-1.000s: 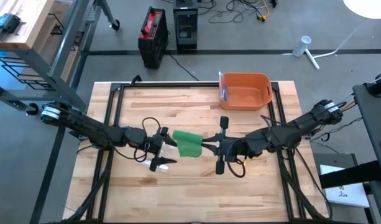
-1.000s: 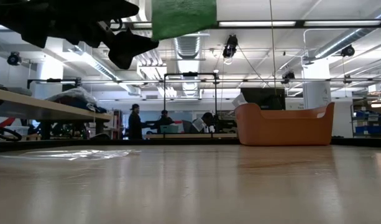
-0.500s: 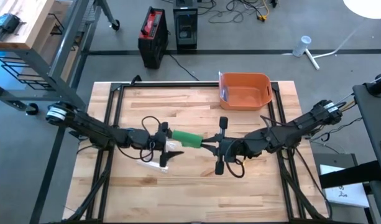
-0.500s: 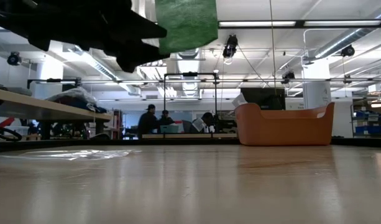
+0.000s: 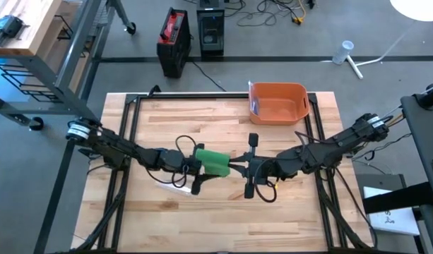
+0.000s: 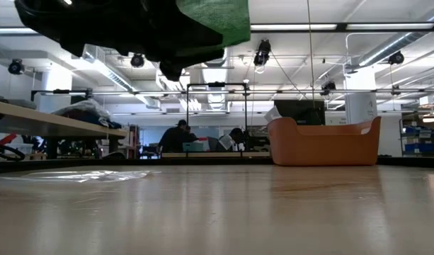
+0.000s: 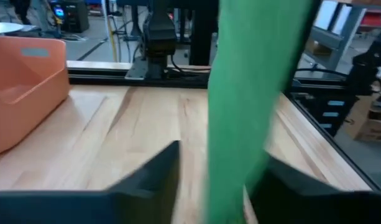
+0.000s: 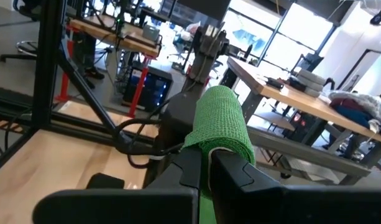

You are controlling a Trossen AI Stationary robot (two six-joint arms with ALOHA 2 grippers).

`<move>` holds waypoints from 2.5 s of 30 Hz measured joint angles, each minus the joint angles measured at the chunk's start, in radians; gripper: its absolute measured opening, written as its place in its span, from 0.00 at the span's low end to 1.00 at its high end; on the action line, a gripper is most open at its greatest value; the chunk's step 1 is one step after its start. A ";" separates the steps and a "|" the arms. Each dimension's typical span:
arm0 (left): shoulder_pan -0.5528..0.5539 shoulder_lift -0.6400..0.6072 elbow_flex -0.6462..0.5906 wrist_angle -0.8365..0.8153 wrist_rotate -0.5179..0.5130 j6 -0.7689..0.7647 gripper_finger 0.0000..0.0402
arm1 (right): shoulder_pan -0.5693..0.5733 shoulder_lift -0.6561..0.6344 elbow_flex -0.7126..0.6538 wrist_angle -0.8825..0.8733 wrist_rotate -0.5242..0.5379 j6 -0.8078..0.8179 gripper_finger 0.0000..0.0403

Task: Roll bandage
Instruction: Roll the green bandage

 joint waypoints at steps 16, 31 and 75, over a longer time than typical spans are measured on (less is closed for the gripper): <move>-0.002 -0.014 -0.047 -0.005 -0.007 -0.036 0.01 | -0.003 -0.011 0.000 -0.026 0.124 -0.057 0.02; -0.005 -0.013 -0.137 -0.003 -0.062 -0.124 0.00 | -0.003 -0.062 -0.001 0.062 0.122 -0.014 0.02; -0.223 -0.254 -0.018 0.062 0.077 -0.101 0.00 | -0.014 -0.140 -0.294 0.013 0.287 -0.110 0.02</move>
